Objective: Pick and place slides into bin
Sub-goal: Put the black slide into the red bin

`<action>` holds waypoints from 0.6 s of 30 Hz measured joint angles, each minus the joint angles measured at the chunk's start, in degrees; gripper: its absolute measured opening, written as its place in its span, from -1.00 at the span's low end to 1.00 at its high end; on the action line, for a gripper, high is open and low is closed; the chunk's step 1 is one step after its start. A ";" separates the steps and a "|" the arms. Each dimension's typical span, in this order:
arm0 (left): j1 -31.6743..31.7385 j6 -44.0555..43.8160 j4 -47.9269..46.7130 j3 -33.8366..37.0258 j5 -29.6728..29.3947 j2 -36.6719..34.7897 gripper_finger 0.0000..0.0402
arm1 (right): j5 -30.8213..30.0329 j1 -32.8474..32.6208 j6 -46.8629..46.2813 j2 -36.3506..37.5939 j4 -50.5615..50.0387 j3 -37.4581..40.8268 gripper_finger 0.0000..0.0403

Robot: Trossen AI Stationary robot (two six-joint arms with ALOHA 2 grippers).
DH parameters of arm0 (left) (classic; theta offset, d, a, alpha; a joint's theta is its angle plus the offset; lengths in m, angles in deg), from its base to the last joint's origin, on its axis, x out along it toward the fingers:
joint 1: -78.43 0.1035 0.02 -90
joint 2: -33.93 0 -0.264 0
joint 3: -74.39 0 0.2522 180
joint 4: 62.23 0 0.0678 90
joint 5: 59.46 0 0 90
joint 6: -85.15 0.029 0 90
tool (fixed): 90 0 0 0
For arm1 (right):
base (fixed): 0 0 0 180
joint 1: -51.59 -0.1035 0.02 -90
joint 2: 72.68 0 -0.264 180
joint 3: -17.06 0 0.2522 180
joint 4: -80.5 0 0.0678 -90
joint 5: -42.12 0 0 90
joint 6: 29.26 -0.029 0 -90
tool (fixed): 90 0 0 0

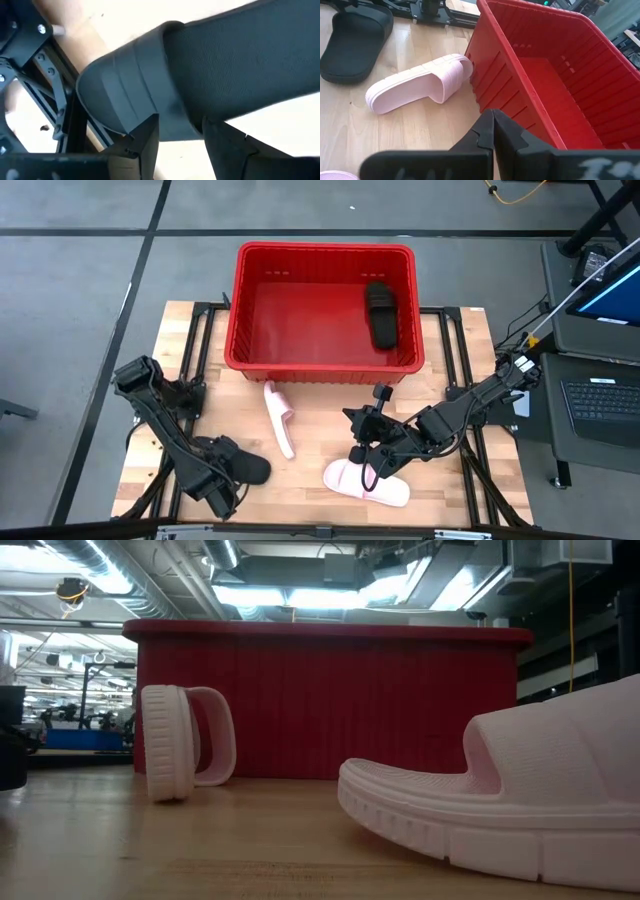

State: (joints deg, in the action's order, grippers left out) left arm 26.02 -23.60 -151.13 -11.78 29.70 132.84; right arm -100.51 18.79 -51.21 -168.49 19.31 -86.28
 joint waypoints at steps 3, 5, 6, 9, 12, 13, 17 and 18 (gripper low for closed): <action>0.00 -0.17 0.58 0.00 0.01 0.00 -0.28 | 0.00 0.00 -0.20 0.00 0.03 0.00 -0.97; 0.00 -0.18 1.39 0.00 0.01 0.00 -0.28 | 0.02 0.00 -0.20 0.00 0.14 0.00 -0.97; 0.00 -0.44 1.89 0.00 0.00 0.00 -0.29 | 0.02 0.00 -0.18 0.00 0.26 0.00 -0.97; 0.00 -3.31 1.90 0.00 0.00 0.00 -0.29 | 0.02 0.02 -0.14 0.00 0.42 0.00 -0.97; 0.00 -4.86 1.67 0.00 0.00 0.00 -0.29 | 0.02 0.02 -0.11 0.00 0.43 0.00 -0.97; 0.00 -5.29 1.67 0.00 0.00 0.01 -0.29 | 0.02 0.02 -0.09 0.00 0.44 0.00 -0.97; -0.11 -6.01 1.86 0.00 1.46 1.30 -0.29 | 0.02 0.00 -0.09 0.00 0.44 0.00 -0.97; -0.11 -6.01 1.82 0.00 2.67 1.84 -0.29 | 0.02 0.01 -0.09 0.00 0.44 0.00 -0.97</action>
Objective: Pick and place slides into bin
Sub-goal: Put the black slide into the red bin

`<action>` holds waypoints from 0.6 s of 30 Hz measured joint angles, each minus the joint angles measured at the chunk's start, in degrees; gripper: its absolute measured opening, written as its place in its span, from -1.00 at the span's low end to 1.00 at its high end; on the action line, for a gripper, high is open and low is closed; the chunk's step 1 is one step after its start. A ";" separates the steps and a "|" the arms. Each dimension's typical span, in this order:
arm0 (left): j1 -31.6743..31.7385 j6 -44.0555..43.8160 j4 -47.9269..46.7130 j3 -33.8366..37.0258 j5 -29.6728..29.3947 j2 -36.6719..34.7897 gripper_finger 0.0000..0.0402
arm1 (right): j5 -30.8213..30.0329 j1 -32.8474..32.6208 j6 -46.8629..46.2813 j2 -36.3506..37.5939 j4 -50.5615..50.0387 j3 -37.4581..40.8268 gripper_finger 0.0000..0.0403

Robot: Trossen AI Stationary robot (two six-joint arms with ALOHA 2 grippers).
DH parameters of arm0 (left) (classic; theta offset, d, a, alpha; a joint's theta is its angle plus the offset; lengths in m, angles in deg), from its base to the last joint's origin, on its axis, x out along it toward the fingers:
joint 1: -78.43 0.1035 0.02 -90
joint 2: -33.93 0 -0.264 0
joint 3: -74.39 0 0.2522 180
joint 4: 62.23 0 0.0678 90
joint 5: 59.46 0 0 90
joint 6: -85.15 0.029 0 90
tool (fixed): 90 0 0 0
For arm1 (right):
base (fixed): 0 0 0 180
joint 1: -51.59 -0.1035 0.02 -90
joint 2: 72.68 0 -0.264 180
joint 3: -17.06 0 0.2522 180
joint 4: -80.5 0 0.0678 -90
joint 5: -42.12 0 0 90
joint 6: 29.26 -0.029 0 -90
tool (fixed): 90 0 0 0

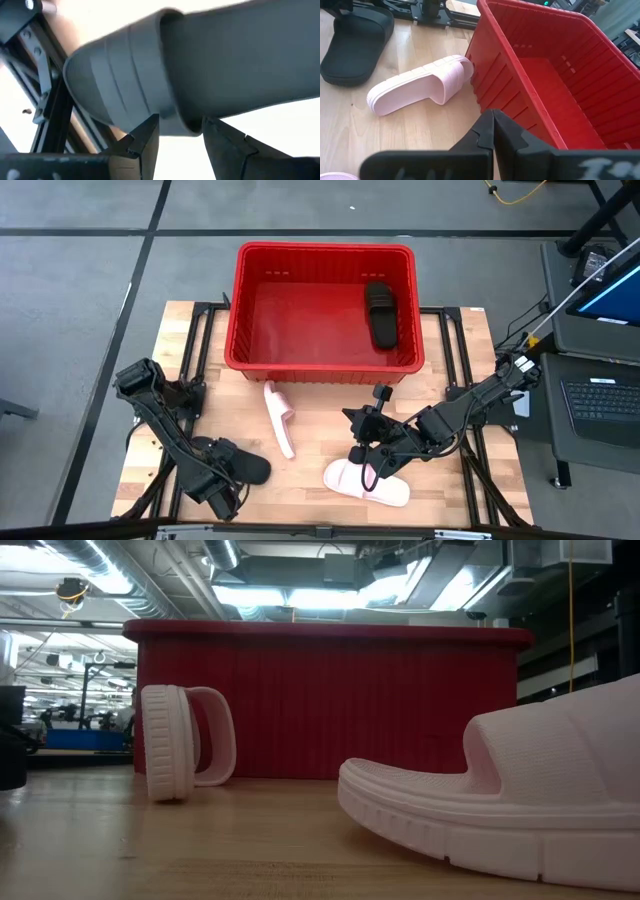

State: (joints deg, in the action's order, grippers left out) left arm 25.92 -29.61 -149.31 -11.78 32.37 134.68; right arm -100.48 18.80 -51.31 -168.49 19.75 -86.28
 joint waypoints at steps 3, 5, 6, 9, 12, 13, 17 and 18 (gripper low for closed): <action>0.00 -0.16 -0.09 0.00 3.02 1.86 -0.29 | 0.02 0.01 0.02 0.00 0.01 0.00 -0.97; 0.02 -0.97 -0.44 -0.01 4.01 2.80 -0.29 | 0.00 -0.01 0.02 0.00 0.01 0.00 -0.97; 0.02 -1.79 -0.45 -0.05 3.94 3.10 -0.29 | 0.00 0.01 0.02 0.00 0.01 0.00 -0.97; 0.02 -3.64 -0.48 -0.09 3.67 3.45 -0.29 | 0.01 0.00 0.03 0.00 0.03 0.00 -0.97; 0.00 -3.99 -0.53 -0.09 3.22 3.45 -0.29 | 0.02 0.00 0.02 0.00 0.02 0.00 -0.97; 0.00 -4.02 -0.65 -0.09 3.21 3.45 -0.29 | 0.02 0.00 0.02 0.00 0.05 0.00 -0.97; -0.04 -4.05 -1.28 -0.09 3.23 3.47 -0.29 | 0.20 -0.01 -0.09 0.00 0.05 0.00 -0.97; -0.08 -4.07 -1.45 -0.04 3.23 3.52 -0.29 | 0.22 -0.01 -0.11 0.00 0.05 0.00 -0.97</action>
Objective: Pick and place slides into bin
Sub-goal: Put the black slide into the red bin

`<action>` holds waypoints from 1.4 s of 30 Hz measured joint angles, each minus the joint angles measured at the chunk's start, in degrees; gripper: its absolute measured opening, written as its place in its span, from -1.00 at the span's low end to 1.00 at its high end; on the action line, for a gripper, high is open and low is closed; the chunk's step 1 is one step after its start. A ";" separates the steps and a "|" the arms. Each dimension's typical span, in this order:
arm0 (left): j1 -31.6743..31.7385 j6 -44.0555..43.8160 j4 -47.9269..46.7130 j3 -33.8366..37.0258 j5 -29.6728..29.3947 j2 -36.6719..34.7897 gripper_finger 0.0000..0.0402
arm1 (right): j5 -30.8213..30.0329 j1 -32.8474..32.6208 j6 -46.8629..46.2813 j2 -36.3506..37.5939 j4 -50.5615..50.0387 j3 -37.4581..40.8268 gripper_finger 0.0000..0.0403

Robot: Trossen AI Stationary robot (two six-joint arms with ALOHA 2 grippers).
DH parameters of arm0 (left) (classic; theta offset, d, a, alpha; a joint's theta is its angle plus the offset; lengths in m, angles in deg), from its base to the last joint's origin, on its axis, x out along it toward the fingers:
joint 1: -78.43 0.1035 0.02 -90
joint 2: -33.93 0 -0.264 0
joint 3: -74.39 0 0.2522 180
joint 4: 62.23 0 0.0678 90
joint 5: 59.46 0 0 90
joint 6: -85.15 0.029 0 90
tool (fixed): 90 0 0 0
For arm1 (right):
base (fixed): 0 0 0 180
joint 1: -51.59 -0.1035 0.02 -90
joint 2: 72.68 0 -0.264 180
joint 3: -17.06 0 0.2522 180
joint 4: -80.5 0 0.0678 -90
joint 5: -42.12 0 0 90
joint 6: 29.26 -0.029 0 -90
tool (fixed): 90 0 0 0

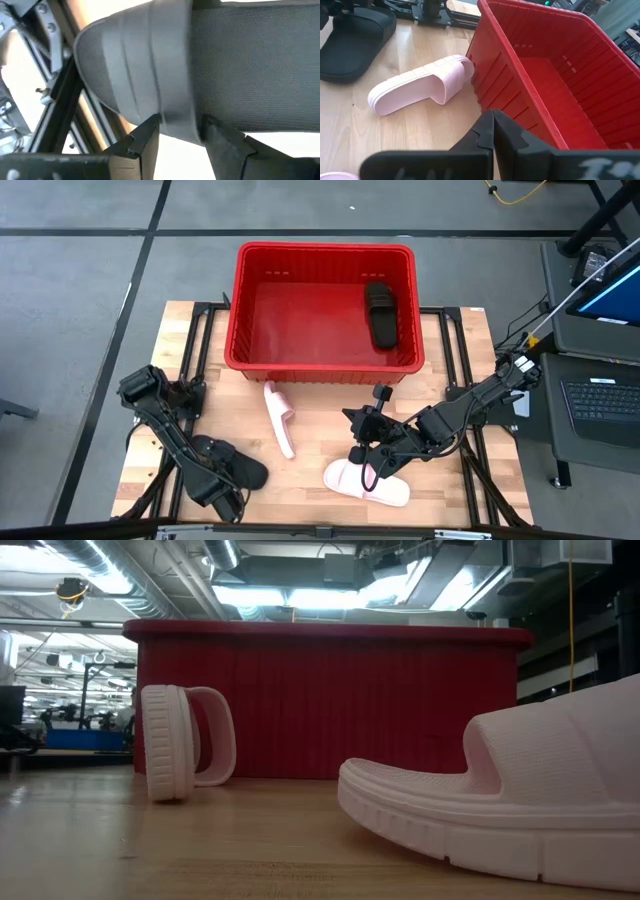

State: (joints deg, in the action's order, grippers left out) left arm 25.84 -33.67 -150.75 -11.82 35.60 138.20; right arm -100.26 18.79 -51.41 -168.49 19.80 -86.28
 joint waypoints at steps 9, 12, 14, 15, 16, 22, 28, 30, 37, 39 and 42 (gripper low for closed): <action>-1.16 1.05 -0.68 0.11 1.33 0.07 -0.62 | 0.04 0.00 0.11 0.00 0.00 0.00 -0.97; -1.53 0.84 -0.61 0.11 0.71 0.07 -0.83 | 0.04 0.00 0.11 0.00 0.00 0.00 -0.97; -1.74 0.75 -0.66 0.11 0.25 0.07 -0.94 | 0.04 0.00 0.13 0.00 -0.01 0.00 -0.97; -1.76 0.79 -0.58 0.11 0.05 0.05 -0.95 | 0.04 0.00 0.13 0.00 -0.02 0.00 -0.97; -1.76 0.87 -0.57 0.11 0.02 0.07 -0.95 | 0.04 0.01 0.13 0.00 -0.01 0.00 -0.97; -2.00 1.11 -0.68 -0.08 -2.17 -0.21 -0.97 | 0.06 0.02 0.13 0.00 -0.02 0.00 -0.97; -2.46 1.14 -7.24 -5.11 -8.76 -0.26 -0.97 | 0.05 0.00 0.35 0.00 -0.02 0.00 -0.97; -2.46 1.14 -10.80 -7.20 -9.66 -0.28 -0.97 | 0.04 0.02 0.33 0.00 -0.02 0.00 -0.97; -2.43 1.22 -15.14 -12.39 -15.89 -0.86 -0.98 | 0.04 0.02 0.17 0.00 0.00 0.00 -0.97; -2.37 1.28 -15.19 -13.28 -17.96 -1.00 -0.98 | 0.04 0.02 0.17 0.00 0.03 0.00 -0.97; -2.39 1.55 -15.21 -14.05 -19.84 -1.01 -0.98 | 0.04 0.00 0.47 0.00 0.58 0.00 -0.97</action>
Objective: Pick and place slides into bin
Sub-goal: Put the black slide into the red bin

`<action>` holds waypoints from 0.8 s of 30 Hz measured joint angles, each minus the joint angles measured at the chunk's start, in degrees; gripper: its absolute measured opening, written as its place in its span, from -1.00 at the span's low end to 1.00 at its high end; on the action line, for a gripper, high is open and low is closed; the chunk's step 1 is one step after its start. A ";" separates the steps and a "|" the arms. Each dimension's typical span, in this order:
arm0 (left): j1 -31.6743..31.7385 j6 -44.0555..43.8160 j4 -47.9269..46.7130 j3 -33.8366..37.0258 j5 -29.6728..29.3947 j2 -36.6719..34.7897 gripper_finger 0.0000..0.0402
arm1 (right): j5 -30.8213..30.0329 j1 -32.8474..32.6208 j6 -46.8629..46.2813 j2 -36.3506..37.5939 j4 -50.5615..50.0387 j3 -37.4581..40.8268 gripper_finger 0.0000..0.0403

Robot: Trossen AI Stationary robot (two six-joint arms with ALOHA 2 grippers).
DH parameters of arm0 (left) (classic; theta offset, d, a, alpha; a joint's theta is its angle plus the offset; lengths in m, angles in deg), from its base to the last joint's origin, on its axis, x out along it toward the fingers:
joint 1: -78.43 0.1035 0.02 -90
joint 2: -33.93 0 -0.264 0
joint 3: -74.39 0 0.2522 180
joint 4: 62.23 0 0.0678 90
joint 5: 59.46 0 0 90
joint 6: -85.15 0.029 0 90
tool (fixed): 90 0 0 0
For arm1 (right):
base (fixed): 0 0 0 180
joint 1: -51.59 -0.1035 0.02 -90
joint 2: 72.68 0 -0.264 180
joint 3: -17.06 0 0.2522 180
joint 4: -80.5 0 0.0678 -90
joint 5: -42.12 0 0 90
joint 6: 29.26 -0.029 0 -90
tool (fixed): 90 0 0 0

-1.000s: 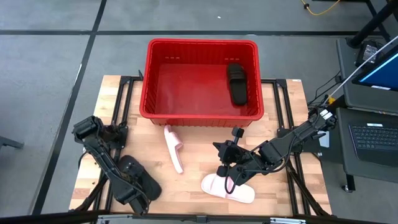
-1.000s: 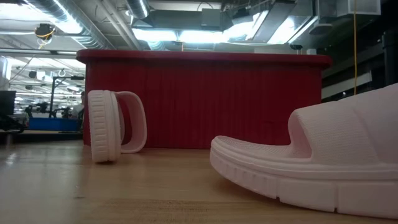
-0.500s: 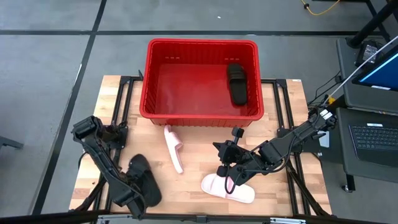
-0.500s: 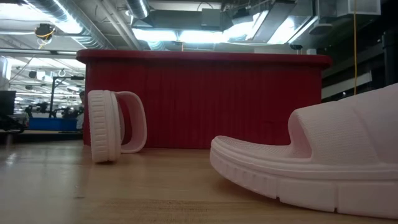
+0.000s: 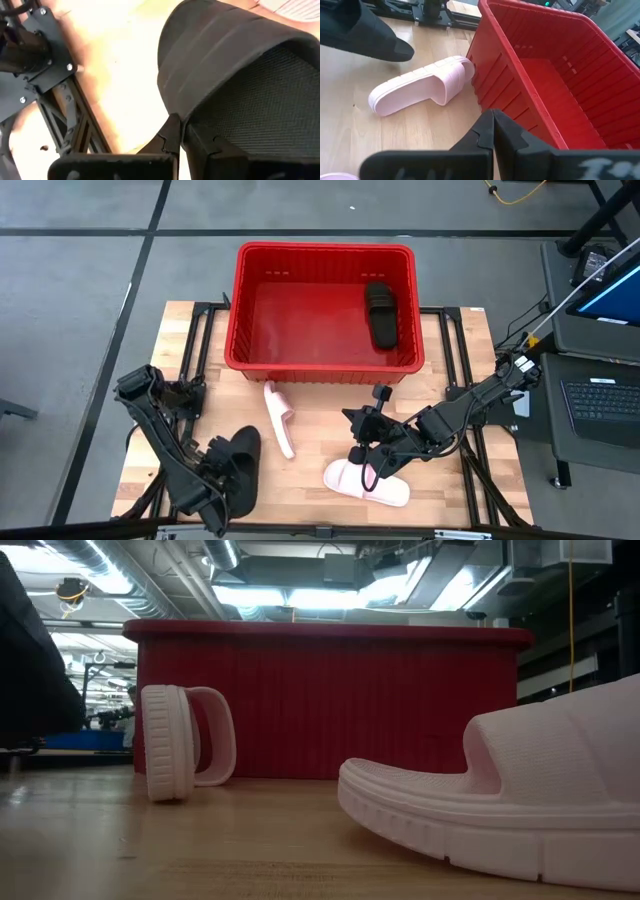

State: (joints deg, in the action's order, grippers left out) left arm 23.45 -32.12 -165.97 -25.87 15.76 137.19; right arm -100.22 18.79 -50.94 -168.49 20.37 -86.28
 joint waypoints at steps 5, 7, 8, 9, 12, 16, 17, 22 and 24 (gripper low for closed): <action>0.00 1.56 -0.02 -0.90 -5.40 0.00 -0.98 | -0.02 0.00 2.65 0.00 3.02 0.00 -0.97; 0.07 2.18 -0.01 -0.90 -8.78 0.00 -0.98 | 0.00 0.02 4.09 0.00 4.27 0.00 -0.97; 0.07 2.77 -0.01 -0.90 -10.32 0.00 -0.98 | -0.01 0.00 4.90 0.00 4.89 0.00 -0.97; 0.13 3.57 -0.02 -0.90 -12.04 0.00 -0.98 | 0.00 0.00 5.54 0.00 5.47 0.00 -0.97; 0.65 7.44 -0.02 -0.90 -19.26 0.00 -0.98 | 0.00 0.01 7.28 0.00 6.72 0.00 -0.97; 2.53 15.13 -0.12 -1.29 -29.10 -0.40 -0.98 | -0.02 0.00 9.56 0.00 9.00 0.00 -0.97; 3.11 17.70 -0.15 -1.85 -29.68 -0.52 -0.98 | -0.02 0.00 10.02 0.00 9.79 0.00 -0.97; 5.83 32.22 -0.05 -5.24 -31.28 -0.57 -0.98 | 0.02 0.02 12.72 0.00 12.58 0.00 -0.97; 7.00 38.26 -0.05 -6.18 -32.80 -0.57 -0.98 | 0.00 0.02 13.63 0.00 13.70 0.00 -0.97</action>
State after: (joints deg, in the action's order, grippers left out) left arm 30.44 6.14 -166.02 -32.05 -17.04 136.62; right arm -100.22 18.81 -37.31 -168.49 34.07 -86.28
